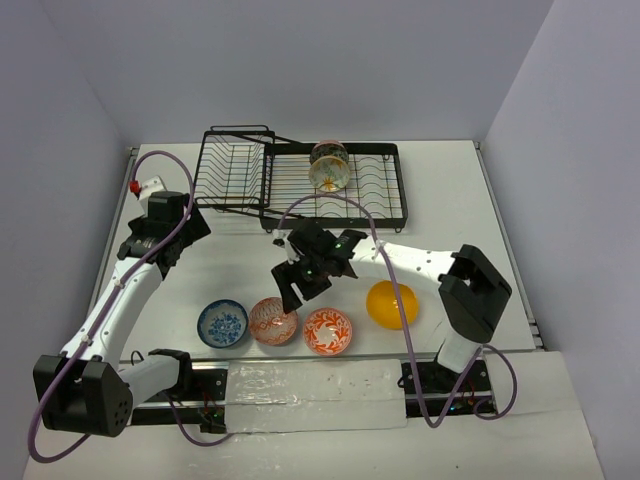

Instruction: Load the bowls into the dish rack

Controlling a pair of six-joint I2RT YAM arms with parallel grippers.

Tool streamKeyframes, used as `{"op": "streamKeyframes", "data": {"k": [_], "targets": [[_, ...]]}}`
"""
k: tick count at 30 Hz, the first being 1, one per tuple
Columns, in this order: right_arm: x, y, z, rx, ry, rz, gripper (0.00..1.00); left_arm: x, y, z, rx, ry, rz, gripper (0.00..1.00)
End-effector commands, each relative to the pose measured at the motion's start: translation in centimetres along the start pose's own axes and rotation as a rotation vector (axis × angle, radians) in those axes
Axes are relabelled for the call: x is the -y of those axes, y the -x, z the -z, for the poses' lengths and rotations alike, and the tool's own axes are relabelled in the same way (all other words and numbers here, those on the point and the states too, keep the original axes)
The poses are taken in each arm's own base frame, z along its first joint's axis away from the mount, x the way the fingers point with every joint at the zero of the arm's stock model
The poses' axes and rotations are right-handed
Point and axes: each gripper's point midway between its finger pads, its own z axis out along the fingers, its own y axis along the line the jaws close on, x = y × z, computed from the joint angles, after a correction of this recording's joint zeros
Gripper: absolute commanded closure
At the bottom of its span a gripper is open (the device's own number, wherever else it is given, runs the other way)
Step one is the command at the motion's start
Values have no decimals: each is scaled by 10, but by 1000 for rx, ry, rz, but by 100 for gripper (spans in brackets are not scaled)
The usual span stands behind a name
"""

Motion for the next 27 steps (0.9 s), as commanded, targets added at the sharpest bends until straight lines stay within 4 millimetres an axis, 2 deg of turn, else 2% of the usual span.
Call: {"op": "streamKeyframes", "data": {"k": [1, 7, 10, 17, 27], "targets": [[-8, 13, -6, 23, 14, 22, 25, 0, 6, 2, 27, 6, 14, 1], [-7, 3, -23, -21, 11, 15, 32, 0, 8, 4, 35, 3, 17, 1], [-9, 5, -26, -19, 18, 12, 35, 1, 8, 4, 34, -2, 15, 1], [-9, 6, -33, -23, 12, 2, 54, 2, 7, 4, 30, -6, 13, 1], [-5, 9, -39, -11, -28, -4, 59, 3, 6, 4, 28, -11, 11, 1]]}}
